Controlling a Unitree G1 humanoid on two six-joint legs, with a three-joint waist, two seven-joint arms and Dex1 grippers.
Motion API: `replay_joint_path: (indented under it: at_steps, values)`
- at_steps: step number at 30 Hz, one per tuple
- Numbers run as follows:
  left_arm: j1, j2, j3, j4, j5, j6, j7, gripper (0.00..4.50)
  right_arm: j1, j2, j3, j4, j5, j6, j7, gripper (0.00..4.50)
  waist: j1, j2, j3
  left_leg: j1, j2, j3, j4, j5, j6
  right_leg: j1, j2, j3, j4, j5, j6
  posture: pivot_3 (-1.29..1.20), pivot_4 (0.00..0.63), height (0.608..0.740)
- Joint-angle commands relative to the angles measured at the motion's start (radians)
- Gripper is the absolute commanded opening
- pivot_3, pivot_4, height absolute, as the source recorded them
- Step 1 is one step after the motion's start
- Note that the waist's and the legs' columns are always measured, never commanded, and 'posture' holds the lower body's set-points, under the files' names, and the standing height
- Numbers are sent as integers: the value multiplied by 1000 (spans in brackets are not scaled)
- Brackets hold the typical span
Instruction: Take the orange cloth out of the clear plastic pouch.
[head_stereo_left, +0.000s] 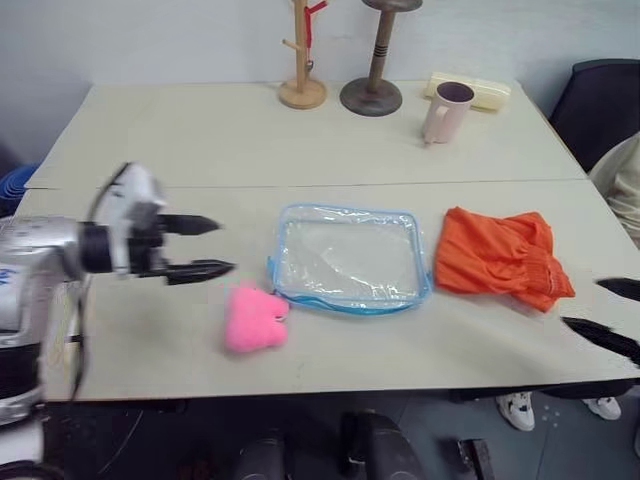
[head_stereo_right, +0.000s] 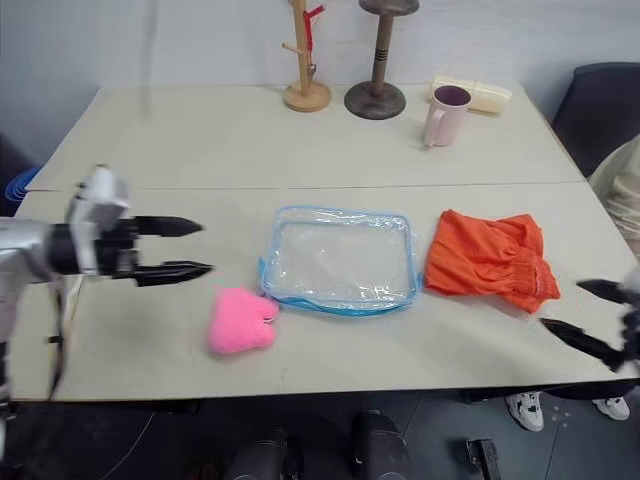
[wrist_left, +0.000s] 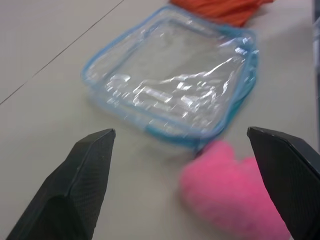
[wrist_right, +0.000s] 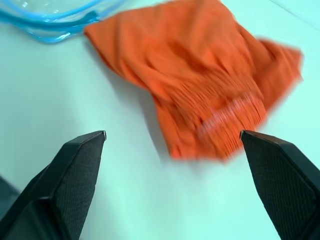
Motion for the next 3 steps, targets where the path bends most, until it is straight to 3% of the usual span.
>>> replay_joint_path:
  at_steps: [1, 3]
  values:
    - [-15, 35, 16, 72, -3, -80, -51, 4445, -15, -30, -75, 55, 38, 81, 14, 4500, 1, 0, 0, 0, 0, 0, 0, 0, 0, 0, 0, 0, 0, 0, 0, 0, 150, 740]
    - [-22, 35, -1, 95, 11, -117, -45, 4445, -30, -20, -78, 67, 48, 105, 5, 4500, 1, 0, 0, 0, 0, 0, 0, 0, 1, 0, 0, 0, 0, 0, 0, 0, 150, 740]
